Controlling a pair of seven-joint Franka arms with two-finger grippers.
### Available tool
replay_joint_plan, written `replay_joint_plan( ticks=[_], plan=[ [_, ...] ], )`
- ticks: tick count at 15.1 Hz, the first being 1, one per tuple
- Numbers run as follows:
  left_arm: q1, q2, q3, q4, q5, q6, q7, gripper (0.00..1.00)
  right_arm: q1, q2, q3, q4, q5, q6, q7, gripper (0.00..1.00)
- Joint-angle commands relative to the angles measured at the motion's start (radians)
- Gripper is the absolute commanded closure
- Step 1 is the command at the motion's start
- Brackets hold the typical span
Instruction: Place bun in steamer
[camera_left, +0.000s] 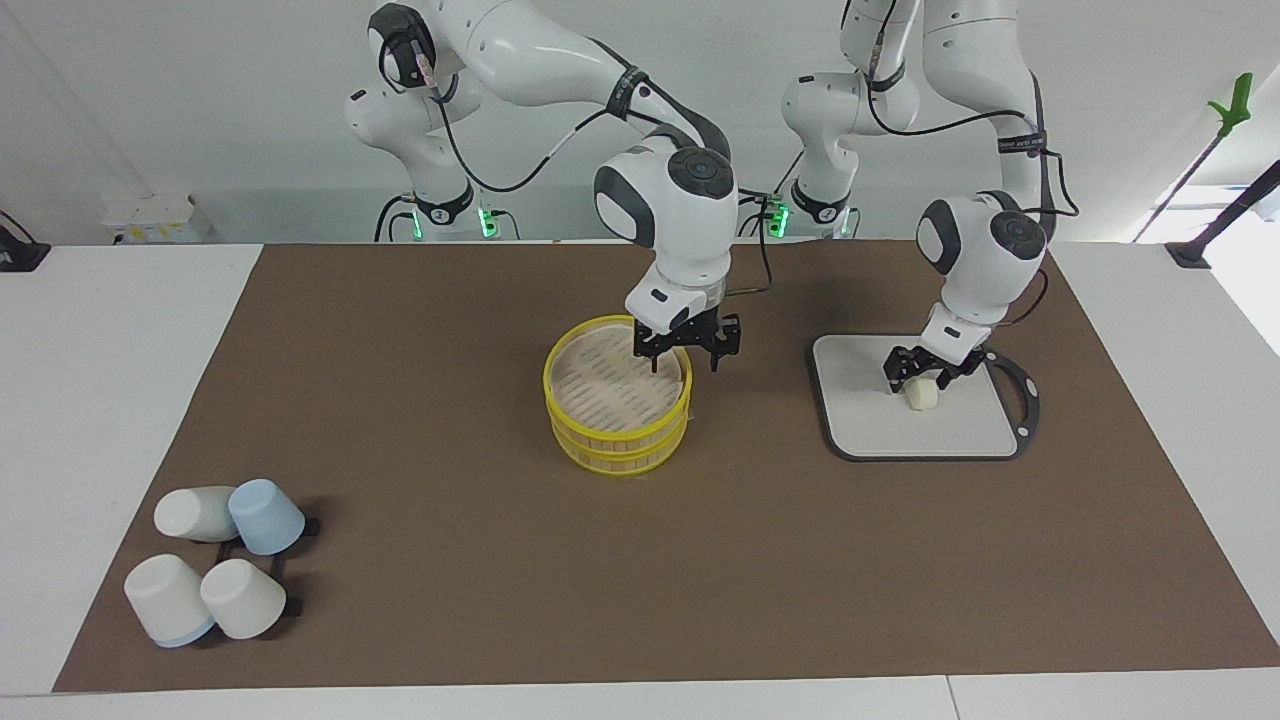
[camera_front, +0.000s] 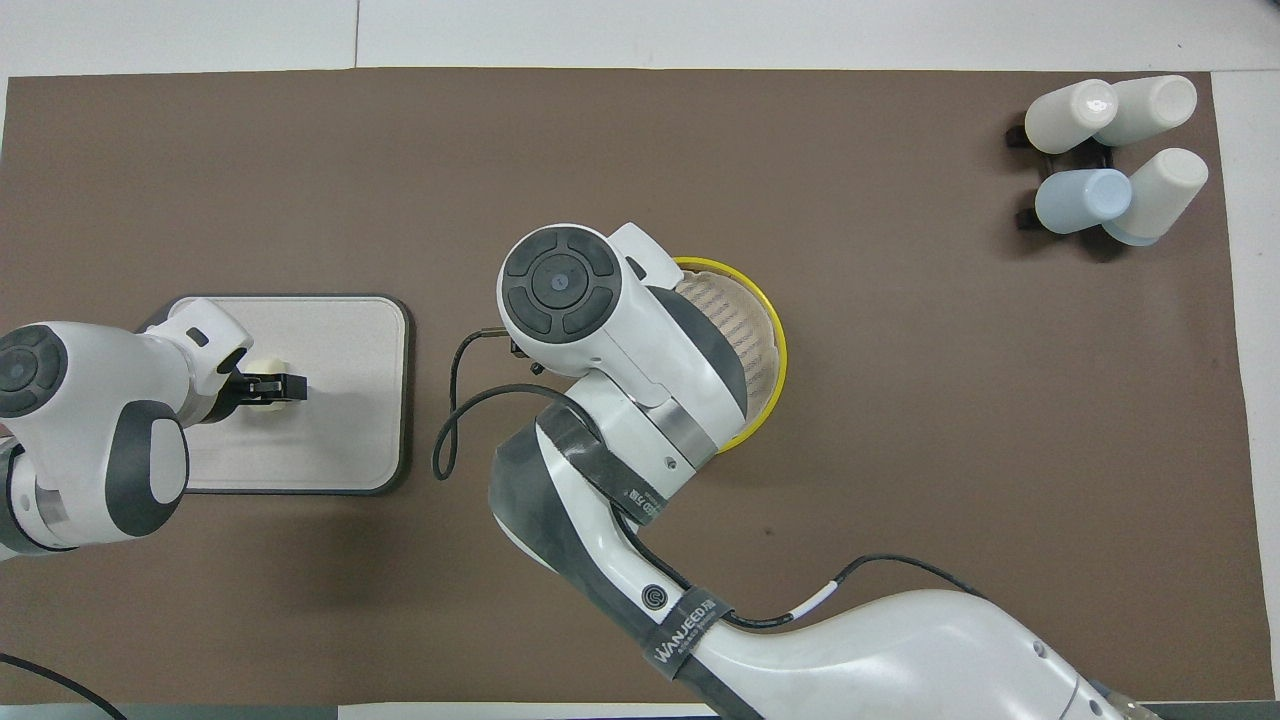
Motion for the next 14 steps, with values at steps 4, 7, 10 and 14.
replay_joint_plan(
  ticks=[4,7,10,14],
  plan=[
    [0.001,0.001,0.001,0.008,0.013,-0.007,0.004,0.72,0.0,-0.004,0.001,-0.073,-0.014,0.093,0.046,0.23],
    [-0.001,0.015,0.001,0.075,0.012,-0.09,0.003,0.72,0.0,-0.007,0.001,-0.076,-0.005,0.098,0.083,0.79],
    [-0.005,0.016,-0.001,0.151,0.009,-0.187,-0.005,0.72,-0.002,-0.007,0.001,-0.071,-0.009,0.096,0.088,1.0],
    [-0.008,0.016,-0.003,0.327,0.002,-0.417,-0.013,0.72,-0.023,-0.006,-0.002,-0.033,-0.02,0.049,0.078,1.0]
  ],
)
